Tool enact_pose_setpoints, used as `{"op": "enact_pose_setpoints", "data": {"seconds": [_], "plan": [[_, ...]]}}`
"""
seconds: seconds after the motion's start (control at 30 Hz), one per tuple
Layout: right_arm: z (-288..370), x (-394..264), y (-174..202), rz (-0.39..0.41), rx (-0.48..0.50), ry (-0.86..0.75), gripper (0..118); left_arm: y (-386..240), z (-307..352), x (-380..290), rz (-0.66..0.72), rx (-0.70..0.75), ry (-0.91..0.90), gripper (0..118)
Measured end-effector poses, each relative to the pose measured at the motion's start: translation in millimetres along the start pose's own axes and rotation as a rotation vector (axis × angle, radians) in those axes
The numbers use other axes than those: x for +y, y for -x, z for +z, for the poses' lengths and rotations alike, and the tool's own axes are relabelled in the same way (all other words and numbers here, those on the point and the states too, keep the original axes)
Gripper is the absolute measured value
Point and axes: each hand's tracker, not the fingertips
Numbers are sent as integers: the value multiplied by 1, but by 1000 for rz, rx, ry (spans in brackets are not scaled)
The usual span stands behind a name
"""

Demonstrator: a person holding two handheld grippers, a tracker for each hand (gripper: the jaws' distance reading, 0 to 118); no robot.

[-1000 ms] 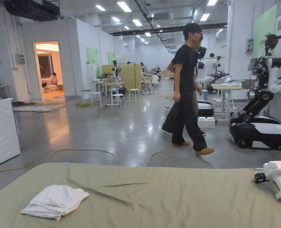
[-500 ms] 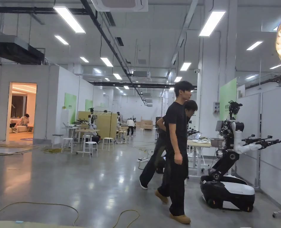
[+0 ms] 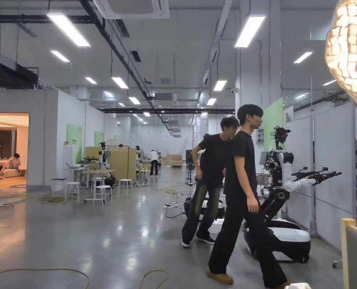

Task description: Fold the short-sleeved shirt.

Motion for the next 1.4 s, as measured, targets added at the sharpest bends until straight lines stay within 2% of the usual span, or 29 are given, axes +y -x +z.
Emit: {"op": "enact_pose_setpoints", "data": {"seconds": [0.13,0.27,0.4,0.43,0.47,0.5,0.53,0.6,0.63,0.67,0.7,0.73,0.77,1.13,1.4], "plan": [[-1,2,-1,11,-10,5,0,10,6,3,39,-7,-28,0],[-6,1,-6,-58,-19,20,0,12,9,10,44,6,-38,0],[-9,-2,-7,-88,-18,22,0,13,9,12,56,13,-41,0],[-10,-3,-7,-91,-18,26,3,14,9,12,64,11,-46,11],[-11,-3,-8,-95,-16,38,19,16,9,12,77,2,-51,23],[-13,-4,-9,-97,-13,51,48,17,9,12,90,-13,-47,39],[-15,-5,-9,-102,-8,70,75,17,8,12,98,-27,-45,59],[-14,-7,-8,-109,-8,65,75,16,7,11,98,-39,-41,85],[-14,-6,-8,-116,-8,73,79,14,6,12,96,-32,-40,100],[-15,-6,-8,-116,-5,83,86,12,5,12,93,-18,-39,111],[-15,-8,-6,-109,-6,85,100,13,3,11,94,-10,-35,118],[-16,-9,-5,-98,-9,85,117,13,3,11,98,-8,-36,118],[-16,-10,-4,-86,-9,86,118,13,4,11,106,-10,-42,118],[-15,-2,-10,-118,-19,45,118,12,1,12,102,-23,-38,118],[-15,-3,-20,-203,-33,55,118,9,1,10,100,-43,-24,118]]}}
